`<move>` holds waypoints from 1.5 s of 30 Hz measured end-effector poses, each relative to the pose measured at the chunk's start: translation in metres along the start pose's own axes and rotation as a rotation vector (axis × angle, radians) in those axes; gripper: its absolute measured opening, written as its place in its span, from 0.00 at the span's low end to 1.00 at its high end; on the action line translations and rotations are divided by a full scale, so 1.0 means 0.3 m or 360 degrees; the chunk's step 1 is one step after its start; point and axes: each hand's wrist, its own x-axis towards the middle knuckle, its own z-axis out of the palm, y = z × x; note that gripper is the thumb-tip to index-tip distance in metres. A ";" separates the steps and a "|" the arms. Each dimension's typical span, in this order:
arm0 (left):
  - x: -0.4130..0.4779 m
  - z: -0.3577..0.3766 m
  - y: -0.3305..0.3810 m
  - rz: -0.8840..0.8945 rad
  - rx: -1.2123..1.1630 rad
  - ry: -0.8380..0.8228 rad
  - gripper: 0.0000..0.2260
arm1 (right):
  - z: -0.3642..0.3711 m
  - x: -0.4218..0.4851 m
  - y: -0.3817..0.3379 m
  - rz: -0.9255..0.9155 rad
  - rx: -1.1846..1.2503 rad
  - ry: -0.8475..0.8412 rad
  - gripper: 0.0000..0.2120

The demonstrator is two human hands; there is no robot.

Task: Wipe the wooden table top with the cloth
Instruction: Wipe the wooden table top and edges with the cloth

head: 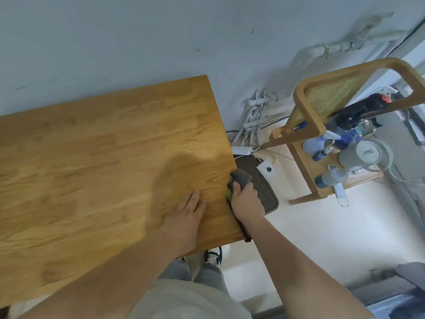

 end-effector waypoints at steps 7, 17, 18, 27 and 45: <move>-0.043 0.006 -0.017 -0.0055 -0.0013 -0.0050 0.36 | -0.048 0.183 -0.167 -0.0086 0.0150 -0.0143 0.37; -0.031 0.057 0.001 0.0013 0.0031 -0.0062 0.35 | 0.029 -0.109 0.130 -0.0021 0.0219 0.0027 0.27; -0.031 0.062 -0.004 0.0027 0.0029 -0.0064 0.35 | 0.037 -0.143 0.156 0.0024 0.0215 0.0059 0.26; -0.112 0.104 -0.129 0.0195 0.0017 -0.0093 0.33 | 0.187 -0.313 0.088 0.0795 0.1205 0.0588 0.24; -0.297 0.080 -0.457 0.0466 0.0220 -0.0099 0.32 | 0.546 -0.529 -0.254 0.1091 0.1481 0.0682 0.37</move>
